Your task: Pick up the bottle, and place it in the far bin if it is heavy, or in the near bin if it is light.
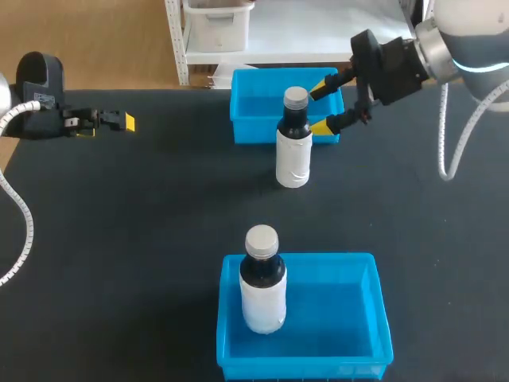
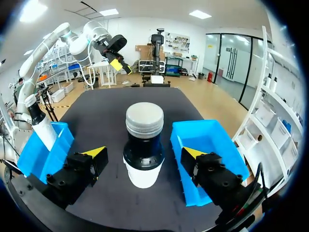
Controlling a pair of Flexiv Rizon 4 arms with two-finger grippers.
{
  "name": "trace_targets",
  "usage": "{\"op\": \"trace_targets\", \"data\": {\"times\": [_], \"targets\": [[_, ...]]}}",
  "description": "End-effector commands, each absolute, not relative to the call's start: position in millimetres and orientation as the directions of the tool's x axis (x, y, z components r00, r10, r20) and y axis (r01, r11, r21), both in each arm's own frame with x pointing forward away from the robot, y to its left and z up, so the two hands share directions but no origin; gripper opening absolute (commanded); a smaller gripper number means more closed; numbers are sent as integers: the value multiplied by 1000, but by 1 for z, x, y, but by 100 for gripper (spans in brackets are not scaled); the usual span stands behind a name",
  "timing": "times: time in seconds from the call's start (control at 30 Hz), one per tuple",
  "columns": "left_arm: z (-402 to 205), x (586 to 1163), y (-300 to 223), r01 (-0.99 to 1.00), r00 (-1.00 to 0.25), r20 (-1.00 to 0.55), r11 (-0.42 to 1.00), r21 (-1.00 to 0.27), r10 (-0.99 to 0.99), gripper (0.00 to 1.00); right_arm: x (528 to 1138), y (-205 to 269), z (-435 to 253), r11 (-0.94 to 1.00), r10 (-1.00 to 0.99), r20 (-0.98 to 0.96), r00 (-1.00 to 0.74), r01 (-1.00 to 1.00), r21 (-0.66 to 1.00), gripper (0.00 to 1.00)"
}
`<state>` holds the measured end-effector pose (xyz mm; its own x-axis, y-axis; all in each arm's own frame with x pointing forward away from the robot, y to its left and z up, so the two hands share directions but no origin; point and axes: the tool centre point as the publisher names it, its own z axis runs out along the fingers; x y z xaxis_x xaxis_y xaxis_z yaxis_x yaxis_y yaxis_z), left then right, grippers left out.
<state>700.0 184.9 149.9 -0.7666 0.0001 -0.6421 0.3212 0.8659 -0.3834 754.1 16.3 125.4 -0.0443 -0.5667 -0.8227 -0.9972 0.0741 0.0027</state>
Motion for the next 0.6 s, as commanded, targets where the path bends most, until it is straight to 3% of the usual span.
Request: {"op": "trace_targets", "data": {"times": [0.03, 0.6], "targets": [[150, 700, 185, 321, -767, -642, 866, -383, 0, 100, 758, 24, 123, 59, -562, -826, -42, -998, 11, 100], [150, 700, 185, 321, -767, -642, 866, -383, 0, 100, 758, 44, 119, 61, -547, -835, -54, -998, 24, 100]]}}
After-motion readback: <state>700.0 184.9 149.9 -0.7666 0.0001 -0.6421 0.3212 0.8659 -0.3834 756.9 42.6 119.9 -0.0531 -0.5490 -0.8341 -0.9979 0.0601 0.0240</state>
